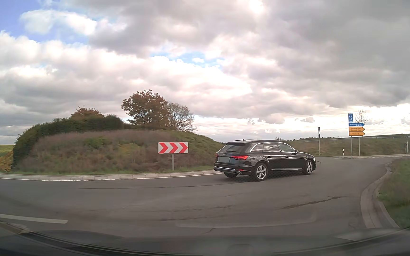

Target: Follow the waypoints while adhering to traffic rules and regulations

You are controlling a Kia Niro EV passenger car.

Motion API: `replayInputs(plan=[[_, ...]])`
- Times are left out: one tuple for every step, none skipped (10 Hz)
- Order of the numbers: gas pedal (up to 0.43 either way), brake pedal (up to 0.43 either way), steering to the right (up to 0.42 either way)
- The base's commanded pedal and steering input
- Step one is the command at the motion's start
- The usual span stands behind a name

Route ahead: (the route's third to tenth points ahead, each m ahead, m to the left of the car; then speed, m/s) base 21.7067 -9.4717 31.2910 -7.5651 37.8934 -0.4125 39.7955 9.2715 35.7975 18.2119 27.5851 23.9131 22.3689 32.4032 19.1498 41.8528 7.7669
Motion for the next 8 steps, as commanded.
replayInputs(plan=[[0.130,0.000,0.195],[0.087,0.000,0.205],[0.059,0.000,0.213],[0.039,0.000,0.216],[0.028,0.000,0.217],[0.028,0.000,0.217],[0.028,0.000,0.217],[0.028,0.000,0.214]])
